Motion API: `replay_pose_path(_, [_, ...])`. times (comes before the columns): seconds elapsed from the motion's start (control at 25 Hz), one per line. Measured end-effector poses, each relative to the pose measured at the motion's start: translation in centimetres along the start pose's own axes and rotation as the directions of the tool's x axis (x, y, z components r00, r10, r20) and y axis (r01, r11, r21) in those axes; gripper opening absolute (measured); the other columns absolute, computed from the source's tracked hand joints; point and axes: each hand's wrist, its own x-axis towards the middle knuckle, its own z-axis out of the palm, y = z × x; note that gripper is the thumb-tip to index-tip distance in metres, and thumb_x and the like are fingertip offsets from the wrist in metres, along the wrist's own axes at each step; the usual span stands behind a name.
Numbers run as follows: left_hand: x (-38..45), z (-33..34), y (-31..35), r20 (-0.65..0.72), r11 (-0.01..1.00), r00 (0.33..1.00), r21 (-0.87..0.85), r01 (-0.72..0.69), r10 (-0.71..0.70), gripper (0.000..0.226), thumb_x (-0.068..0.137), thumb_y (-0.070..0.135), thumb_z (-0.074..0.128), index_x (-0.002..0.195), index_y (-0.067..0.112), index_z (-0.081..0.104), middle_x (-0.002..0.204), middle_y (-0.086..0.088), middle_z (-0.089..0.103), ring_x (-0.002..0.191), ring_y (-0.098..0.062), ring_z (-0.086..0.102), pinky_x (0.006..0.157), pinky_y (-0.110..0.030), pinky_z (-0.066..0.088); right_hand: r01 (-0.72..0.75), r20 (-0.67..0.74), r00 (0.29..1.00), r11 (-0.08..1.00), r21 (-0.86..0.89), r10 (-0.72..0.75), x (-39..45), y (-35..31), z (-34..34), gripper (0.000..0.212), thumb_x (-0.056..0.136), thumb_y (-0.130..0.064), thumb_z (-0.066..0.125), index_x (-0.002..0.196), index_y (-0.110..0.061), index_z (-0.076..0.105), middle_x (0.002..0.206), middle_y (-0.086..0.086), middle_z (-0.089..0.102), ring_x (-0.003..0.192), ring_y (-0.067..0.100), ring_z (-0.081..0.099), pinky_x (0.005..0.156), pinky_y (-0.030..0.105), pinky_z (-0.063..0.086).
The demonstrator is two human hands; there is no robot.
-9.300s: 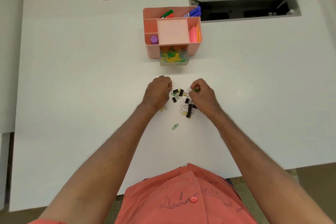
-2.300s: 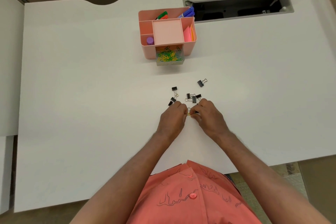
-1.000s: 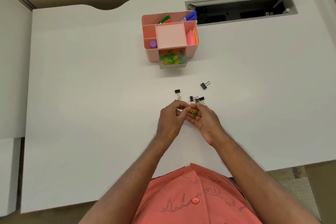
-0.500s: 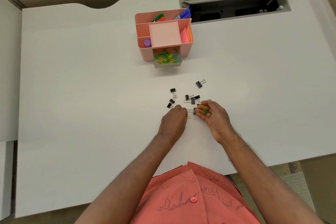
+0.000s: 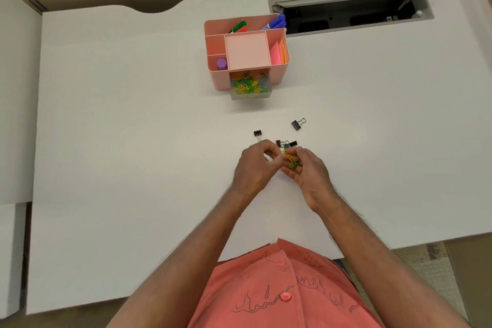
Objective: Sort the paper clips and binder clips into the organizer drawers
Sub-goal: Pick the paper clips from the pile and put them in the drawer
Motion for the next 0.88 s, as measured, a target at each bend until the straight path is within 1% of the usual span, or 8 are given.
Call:
replay_pose_path(0.16, [0.8,-1.1,1.2,-0.029,0.996,0.997,-0.060,-0.071,0.069,0.010,0.084,0.045,0.066,0.080,0.035,0.065,0.083,0.022,0.067,0.064,-0.001,0.062,0.060,-0.025,0.053,-0.033,0.096,0.995,0.999,0.032,0.030,0.3,-0.7,1.8,0.031,0.103,-0.025,0.048,0.108,-0.006,0.072,0.118,0.018,0.073,0.113,0.028,0.071,0.094,0.038,0.059])
replay_pose_path(0.24, [1.6,-1.9,1.3,-0.068,0.992,0.996,-0.103,-0.066,0.059,0.006,0.083,0.038,0.066,0.081,0.033,0.066,0.082,0.018,0.068,0.066,-0.001,0.064,0.063,-0.026,0.054,-0.032,0.116,0.993,0.998,0.049,0.026,0.6,-1.4,2.7,0.033,0.103,-0.024,0.048,0.113,-0.001,0.069,0.115,0.017,0.075,0.109,0.029,0.072,0.095,0.039,0.059])
replay_pose_path(0.36, [3.9,-4.0,1.3,-0.215,0.989,0.976,-0.128,-0.072,0.043,0.007,0.085,0.027,0.068,0.079,0.031,0.067,0.079,0.016,0.069,0.066,0.004,0.061,0.063,-0.011,0.046,-0.010,0.107,0.994,0.998,0.064,0.004,1.3,-3.3,4.0,0.024,0.101,-0.019,0.054,0.110,-0.002,0.069,0.099,0.014,0.075,0.095,0.026,0.076,0.082,0.030,0.061])
replay_pose_path(0.52, [8.0,-7.9,1.9,-0.418,0.975,0.908,-0.208,-0.081,-0.014,0.011,0.087,0.024,0.066,0.078,0.031,0.064,0.076,0.016,0.067,0.065,0.005,0.057,0.064,-0.010,0.044,0.145,0.148,0.979,0.989,0.000,-0.144,3.3,-8.0,6.9,0.017,0.101,-0.012,0.053,0.108,-0.006,0.068,0.100,0.012,0.073,0.095,0.024,0.075,0.082,0.028,0.060])
replay_pose_path(0.64, [10.9,-10.0,2.6,-0.484,0.969,0.874,-0.232,-0.082,-0.042,0.012,0.086,0.024,0.064,0.077,0.031,0.061,0.081,0.012,0.068,0.071,-0.002,0.058,0.068,-0.017,0.046,0.343,0.201,0.931,0.921,-0.184,-0.306,4.8,-11.7,9.8,0.019,0.096,-0.003,0.054,0.107,-0.013,0.066,0.103,0.006,0.072,0.099,0.020,0.073,0.089,0.030,0.059])
replay_pose_path(0.72, [12.5,-10.7,2.7,-0.523,0.965,0.849,-0.250,-0.074,-0.071,0.010,0.086,0.023,0.064,0.080,0.030,0.059,0.088,0.008,0.068,0.080,-0.007,0.060,0.073,-0.022,0.048,0.518,0.279,0.855,0.730,-0.445,-0.437,5.7,-13.4,11.2,0.023,0.095,-0.002,0.055,0.107,-0.018,0.065,0.108,0.000,0.070,0.105,0.017,0.070,0.091,0.028,0.057])
replay_pose_path(0.8, [13.7,-10.7,2.5,-0.556,0.954,0.821,-0.297,-0.049,-0.131,0.009,0.085,0.024,0.067,0.087,0.025,0.058,0.100,-0.001,0.065,0.089,-0.012,0.059,0.078,-0.023,0.048,0.658,0.457,0.740,0.390,-0.644,-0.493,6.5,-14.2,12.0,0.024,0.096,0.000,0.053,0.108,-0.018,0.065,0.110,-0.001,0.067,0.104,0.017,0.066,0.087,0.027,0.055])
replay_pose_path(0.88, [14.3,-10.5,2.2,-0.559,0.934,0.803,-0.356,-0.009,-0.205,0.017,0.086,0.025,0.069,0.095,0.023,0.055,0.109,-0.007,0.061,0.093,-0.013,0.056,0.079,-0.021,0.044,0.700,0.610,0.664,0.073,-0.710,-0.433,7.4,-14.3,12.4,0.026,0.098,0.002,0.051,0.112,-0.016,0.064,0.113,0.004,0.065,0.100,0.023,0.063,0.084,0.039,0.055])
